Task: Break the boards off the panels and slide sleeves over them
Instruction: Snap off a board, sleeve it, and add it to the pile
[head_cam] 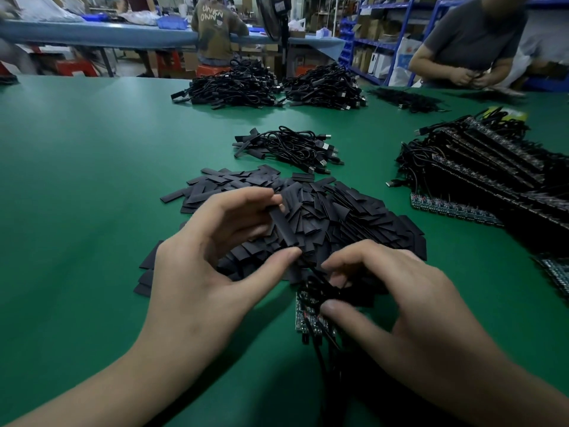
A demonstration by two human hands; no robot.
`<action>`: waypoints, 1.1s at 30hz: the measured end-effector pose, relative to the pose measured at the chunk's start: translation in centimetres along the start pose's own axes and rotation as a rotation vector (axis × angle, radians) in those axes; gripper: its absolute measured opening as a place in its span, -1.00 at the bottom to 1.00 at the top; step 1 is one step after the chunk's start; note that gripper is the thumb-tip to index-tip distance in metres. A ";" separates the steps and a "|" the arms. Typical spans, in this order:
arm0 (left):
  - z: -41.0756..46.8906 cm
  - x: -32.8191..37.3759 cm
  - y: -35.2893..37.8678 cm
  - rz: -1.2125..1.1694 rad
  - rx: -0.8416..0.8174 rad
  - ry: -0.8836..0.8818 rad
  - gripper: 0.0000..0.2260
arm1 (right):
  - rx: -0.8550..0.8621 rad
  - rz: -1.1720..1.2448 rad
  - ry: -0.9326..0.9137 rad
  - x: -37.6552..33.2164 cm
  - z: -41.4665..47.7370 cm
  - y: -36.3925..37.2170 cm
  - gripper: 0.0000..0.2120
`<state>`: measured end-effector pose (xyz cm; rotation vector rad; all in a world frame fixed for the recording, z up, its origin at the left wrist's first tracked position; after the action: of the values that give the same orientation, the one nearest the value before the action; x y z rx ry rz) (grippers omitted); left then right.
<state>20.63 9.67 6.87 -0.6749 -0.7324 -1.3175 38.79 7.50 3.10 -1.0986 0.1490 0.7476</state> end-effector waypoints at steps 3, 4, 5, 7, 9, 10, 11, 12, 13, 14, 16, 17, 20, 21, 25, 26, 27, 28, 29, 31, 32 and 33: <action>0.1 -1.0 0.2 0.032 -0.033 -0.014 -0.47 | 0.185 -0.043 -0.032 -1.1 -0.4 -3.3 -0.81; 0.2 -1.2 0.3 0.080 -0.051 -0.014 -0.45 | 0.217 -0.054 -0.065 -1.2 0.4 -4.1 -0.82; 0.1 -1.3 0.2 0.174 -0.066 0.005 -0.45 | 0.269 -0.121 -0.082 -1.5 1.1 -5.2 -0.84; 0.1 -1.0 0.4 0.420 -0.116 0.081 -0.52 | 0.334 -0.146 -0.078 -1.1 2.2 -7.5 -0.86; -0.5 -0.4 1.3 0.610 -0.215 0.171 -0.65 | 0.326 -0.203 -0.076 -0.7 3.6 -8.4 -0.87; -0.9 -0.3 1.9 0.675 -0.272 0.204 -0.65 | 0.303 -0.239 -0.058 -0.3 5.0 -8.6 -0.84; -1.3 -0.3 2.3 0.725 -0.317 0.230 -0.63 | 0.287 -0.297 -0.056 0.2 6.7 -8.5 -0.83; -1.7 -0.3 2.7 0.762 -0.355 0.241 -0.59 | 0.276 -0.343 -0.049 0.7 8.5 -8.3 -0.84; -2.0 -0.3 2.9 0.791 -0.382 0.245 -0.55 | 0.262 -0.378 -0.051 1.1 10.5 -7.9 -0.85; -2.2 -0.4 3.1 0.814 -0.406 0.224 -0.50 | 0.246 -0.397 -0.048 1.6 12.6 -7.3 -0.87; -2.3 -0.8 3.2 0.846 -0.442 0.182 -0.42 | 0.218 -0.438 -0.088 2.2 17.3 -5.8 -0.87; -2.4 -0.9 3.2 0.848 -0.456 0.168 -0.41 | 0.199 -0.480 -0.105 2.4 19.7 -4.9 -0.86; -2.6 -1.0 3.4 0.802 -0.499 0.151 -0.48 | 0.110 -0.571 -0.047 3.1 24.8 -2.5 -0.73; -2.6 -1.0 3.4 0.777 -0.511 0.148 -0.52 | 0.108 -0.543 -0.019 3.0 25.4 -2.1 -0.71; -2.5 -1.0 3.4 0.626 -0.535 0.074 -0.62 | 0.136 -0.240 -0.074 -0.5 20.9 -1.4 -0.83; -2.3 -0.9 3.4 0.578 -0.526 0.040 -0.63 | 0.105 -0.162 -0.074 -1.2 18.4 -1.3 -0.87; -2.2 -0.9 3.3 0.513 -0.505 -0.011 -0.65 | 0.068 -0.094 -0.048 -1.5 15.7 -1.4 -0.88; -2.0 -1.0 3.2 0.429 -0.470 -0.082 -0.68 | 0.023 -0.024 -0.002 -1.4 12.9 -1.5 -0.86; -1.9 -1.2 3.0 0.335 -0.426 -0.163 -0.71 | -0.024 0.055 0.052 -1.2 10.3 -1.6 -0.81; -1.7 -1.4 2.6 0.205 -0.340 -0.277 -0.76 | -0.101 0.209 0.156 -1.0 6.0 -1.9 -0.69; -1.7 -1.5 2.5 0.166 -0.306 -0.313 -0.76 | -0.116 0.267 0.199 -0.9 4.5 -2.0 -0.65; -1.6 -1.6 2.4 0.119 -0.275 -0.350 -0.75 | -0.123 0.315 0.238 -0.7 3.3 -2.0 -0.66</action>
<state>23.02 9.62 4.58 -1.1734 -0.7833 -1.2145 38.71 9.48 6.50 -1.2968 0.4916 0.9132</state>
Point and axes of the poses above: each hand's wrist, its own z-axis towards the middle knuckle, its own y-axis out of the palm, x = y × z, the point moved 9 cm from there along z, towards the middle knuckle, and after that the axes turned 10 degrees about x, right-handed, at the moved point
